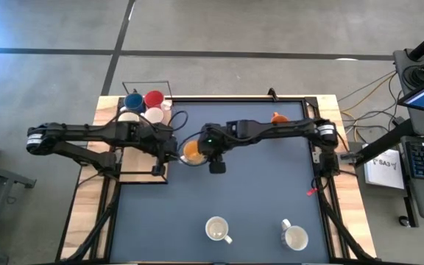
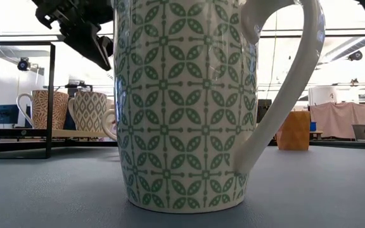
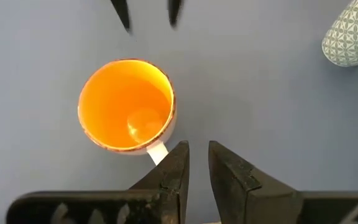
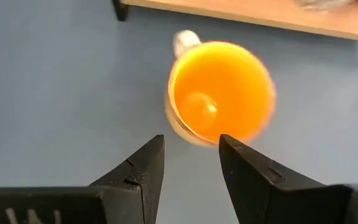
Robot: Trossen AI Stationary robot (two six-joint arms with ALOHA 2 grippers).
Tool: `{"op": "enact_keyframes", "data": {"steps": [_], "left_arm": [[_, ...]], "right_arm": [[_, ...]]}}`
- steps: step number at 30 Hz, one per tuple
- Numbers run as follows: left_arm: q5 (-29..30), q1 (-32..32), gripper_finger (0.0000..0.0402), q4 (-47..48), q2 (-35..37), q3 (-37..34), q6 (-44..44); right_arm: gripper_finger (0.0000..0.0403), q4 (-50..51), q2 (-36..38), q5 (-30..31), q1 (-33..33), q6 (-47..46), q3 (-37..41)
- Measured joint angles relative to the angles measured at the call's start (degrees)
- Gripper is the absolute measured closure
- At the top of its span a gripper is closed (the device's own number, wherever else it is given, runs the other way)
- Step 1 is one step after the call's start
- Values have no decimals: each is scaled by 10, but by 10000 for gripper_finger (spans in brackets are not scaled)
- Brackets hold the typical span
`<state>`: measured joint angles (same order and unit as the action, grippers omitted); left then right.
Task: Place coffee mugs
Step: Put the yellow patterned mug on the shelf
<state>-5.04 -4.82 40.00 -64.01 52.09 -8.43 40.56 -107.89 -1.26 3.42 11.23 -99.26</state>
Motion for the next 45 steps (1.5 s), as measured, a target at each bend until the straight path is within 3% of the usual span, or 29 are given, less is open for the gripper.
{"op": "enact_keyframes", "data": {"steps": [8, 15, 21, 28, 33, 38, 45], "left_arm": [[0, 0, 327, -19, -38, -3, -54], [0, -1, 324, -89, -111, -3, -64], [43, -1, 324, -104, -152, -1, -76], [46, -1, 324, -113, -204, 16, -77], [45, -1, 337, -110, -229, 29, -80], [41, -1, 390, -100, -237, 35, -80], [46, -2, 394, -68, -209, 34, -66]], "right_arm": [[280, 117, 58, 63, 0, -64, 16], [286, 142, 117, 79, 0, -126, 112], [286, 104, 170, 80, 0, -165, 220], [284, 24, 221, 79, 0, -195, 325], [287, 3, 243, 79, 0, -219, 368], [285, -9, 253, 78, 0, -234, 396], [289, -23, 253, 77, 0, -251, 415]]}}
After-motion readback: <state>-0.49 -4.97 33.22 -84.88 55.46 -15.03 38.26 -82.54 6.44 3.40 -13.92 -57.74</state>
